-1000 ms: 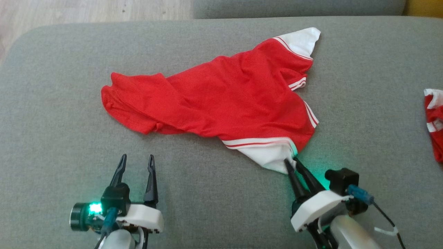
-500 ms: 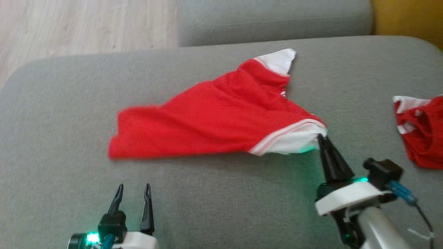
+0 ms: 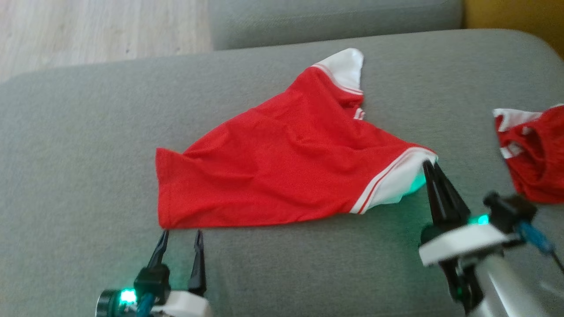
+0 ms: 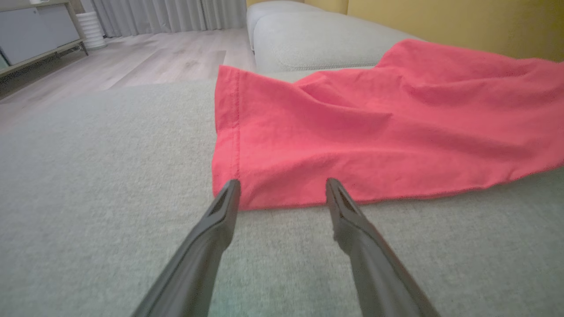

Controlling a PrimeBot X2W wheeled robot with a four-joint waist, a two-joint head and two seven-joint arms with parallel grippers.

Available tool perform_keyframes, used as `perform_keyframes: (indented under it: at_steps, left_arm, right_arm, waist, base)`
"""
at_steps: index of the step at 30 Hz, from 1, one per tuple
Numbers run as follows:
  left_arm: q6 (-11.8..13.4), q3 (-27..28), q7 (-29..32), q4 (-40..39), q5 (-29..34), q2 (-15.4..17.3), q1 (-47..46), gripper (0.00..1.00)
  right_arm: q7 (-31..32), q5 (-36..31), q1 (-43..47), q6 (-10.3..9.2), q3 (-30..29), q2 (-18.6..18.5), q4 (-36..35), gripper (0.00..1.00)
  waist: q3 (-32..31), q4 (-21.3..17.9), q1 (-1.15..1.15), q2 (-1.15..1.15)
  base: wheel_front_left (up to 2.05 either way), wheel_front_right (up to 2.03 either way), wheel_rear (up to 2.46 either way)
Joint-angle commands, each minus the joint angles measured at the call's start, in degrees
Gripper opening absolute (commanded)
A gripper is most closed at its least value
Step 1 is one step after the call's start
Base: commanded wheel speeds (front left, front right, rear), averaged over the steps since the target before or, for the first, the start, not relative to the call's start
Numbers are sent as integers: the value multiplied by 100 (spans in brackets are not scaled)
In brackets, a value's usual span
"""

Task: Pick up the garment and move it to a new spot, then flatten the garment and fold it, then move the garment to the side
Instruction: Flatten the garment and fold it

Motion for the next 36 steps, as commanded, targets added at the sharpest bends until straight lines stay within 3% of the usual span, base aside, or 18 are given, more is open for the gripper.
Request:
perform_keyframes:
  at_steps: [1,6,7,9,11,13,16,20,29,36]
  left_arm:
    - [-4,130,-31,-144,-33,12,-293,100]
    - [-3,-128,-31,-97,-88,12,-517,100]
    - [-4,-188,-31,-84,-100,12,-561,100]
    - [9,-276,-31,-68,-129,12,-638,100]
    - [32,-330,-31,-58,-157,12,-688,100]
    - [41,-372,-31,-51,-188,12,-722,100]
    - [58,-400,-31,-33,-208,12,-745,100]
    - [98,-379,-31,-39,-225,12,-726,100]
    - [90,-338,-31,-163,-243,12,-725,100]
    - [95,-395,-31,-160,-260,12,-723,100]
  right_arm:
    - [13,-51,-425,21,130,-88,-150,0]
    - [125,-379,-1243,21,151,-65,575,1]
    - [156,-460,-1387,21,158,-70,780,8]
    - [155,-573,-1665,21,151,-16,1176,27]
    - [142,-709,-1905,21,181,27,1618,60]
    - [86,-825,-2111,21,181,66,2083,100]
    - [-77,-892,-2358,21,145,179,2652,100]
    - [-229,-894,-2452,21,103,327,2897,100]
    - [-245,-714,-1636,21,-177,353,1637,100]
    - [-246,-656,-1321,21,-190,365,1485,100]
  waist:
    - [128,131,0,0]
    - [430,548,0,0]
    - [491,650,0,0]
    - [600,816,0,0]
    - [690,946,0,0]
    - [767,1050,0,0]
    - [830,1119,0,0]
    - [836,1062,0,0]
    - [734,707,0,0]
    - [701,641,0,0]
  base:
    - [0,0,0]
    - [0,0,0]
    - [0,0,0]
    - [0,0,0]
    - [0,0,0]
    - [0,0,0]
    - [0,0,0]
    - [0,0,0]
    - [0,0,0]
    - [0,0,0]
